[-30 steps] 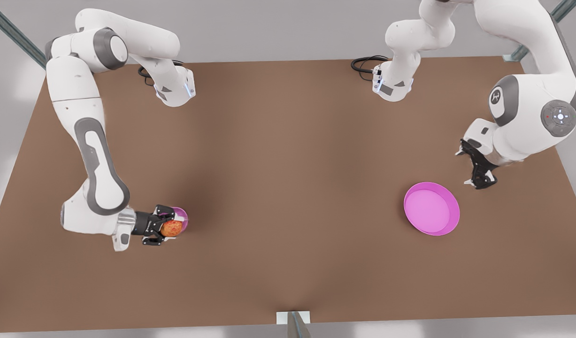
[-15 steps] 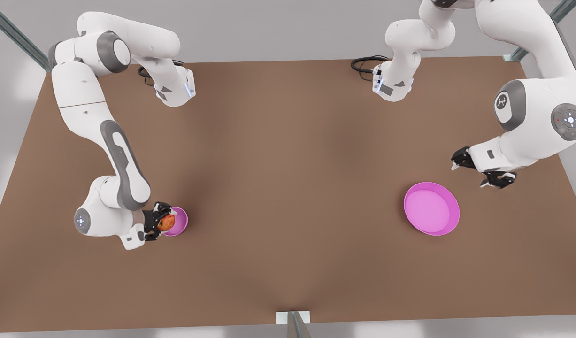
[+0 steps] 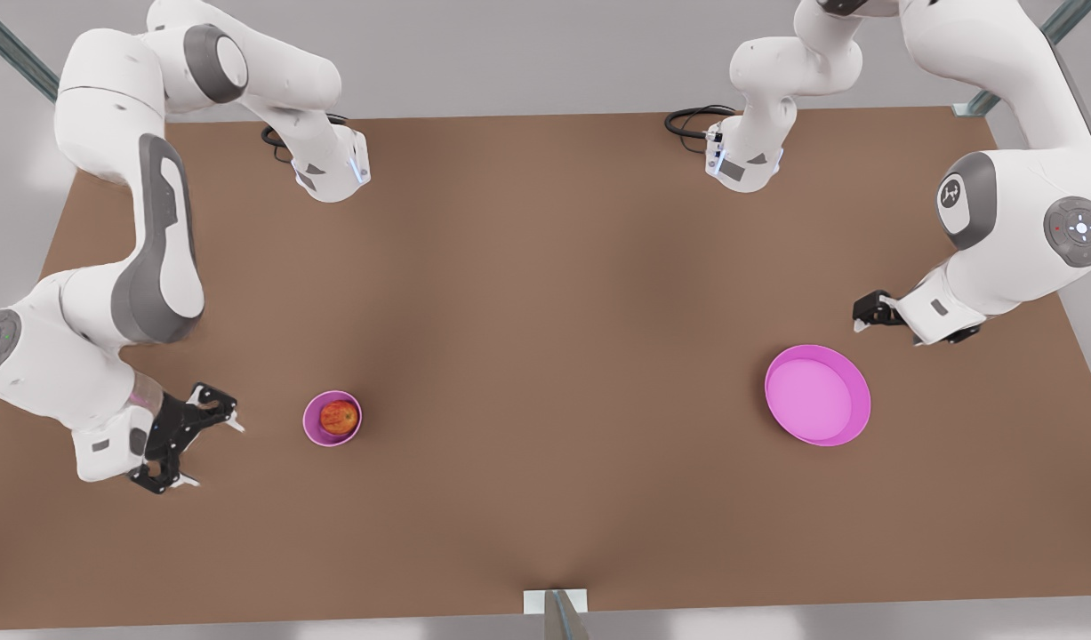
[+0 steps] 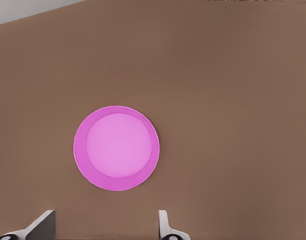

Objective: Use the left arm to pick up the apple from the plate, transfer it to the gripper of the right arm, and then use the right arm to place it into the bowl

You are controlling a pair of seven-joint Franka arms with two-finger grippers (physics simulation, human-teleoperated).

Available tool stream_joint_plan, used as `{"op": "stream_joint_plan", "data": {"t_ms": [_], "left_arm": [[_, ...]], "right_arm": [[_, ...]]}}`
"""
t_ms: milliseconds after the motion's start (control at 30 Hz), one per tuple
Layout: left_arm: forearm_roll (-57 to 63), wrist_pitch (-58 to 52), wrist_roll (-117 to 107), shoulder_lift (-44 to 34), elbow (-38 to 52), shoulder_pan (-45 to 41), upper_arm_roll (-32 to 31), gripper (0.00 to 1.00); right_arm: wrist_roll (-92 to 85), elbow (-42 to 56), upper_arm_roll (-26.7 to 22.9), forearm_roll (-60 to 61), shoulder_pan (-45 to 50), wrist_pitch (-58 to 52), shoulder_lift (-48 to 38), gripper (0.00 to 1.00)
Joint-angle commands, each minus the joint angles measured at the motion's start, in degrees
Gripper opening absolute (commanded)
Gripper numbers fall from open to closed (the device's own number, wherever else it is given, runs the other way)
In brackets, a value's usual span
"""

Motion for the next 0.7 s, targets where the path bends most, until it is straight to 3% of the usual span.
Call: {"op": "stream_joint_plan", "data": {"t_ms": [0,67,167,267,667], "left_arm": [[0.03,-0.01,-14.81,-0.06,0.03,0.00,0.00,1.00],[0.11,-0.01,-14.81,-0.06,0.03,0.00,0.00,1.00],[2.31,0.08,-14.54,0.03,0.11,-0.26,-0.09,1.00],[2.40,-0.01,-14.63,3.81,4.77,-0.26,-0.09,1.00],[2.31,-0.01,-14.72,3.98,4.95,-0.26,-0.09,1.00]], "right_arm": [[28.50,1.76,-0.41,-6.13,-0.11,-7.95,-2.60,1.00],[47.30,-6.75,-2.95,-6.31,0.94,-11.64,-13.40,1.00],[62.16,-19.75,-15.69,-5.17,12.00,-17.62,-24.30,1.00],[62.08,-20.83,-15.61,-3.41,12.89,-13.66,-19.92,1.00],[61.56,-15.03,-14.38,-1.21,12.72,-14.37,-19.48,1.00]]}}
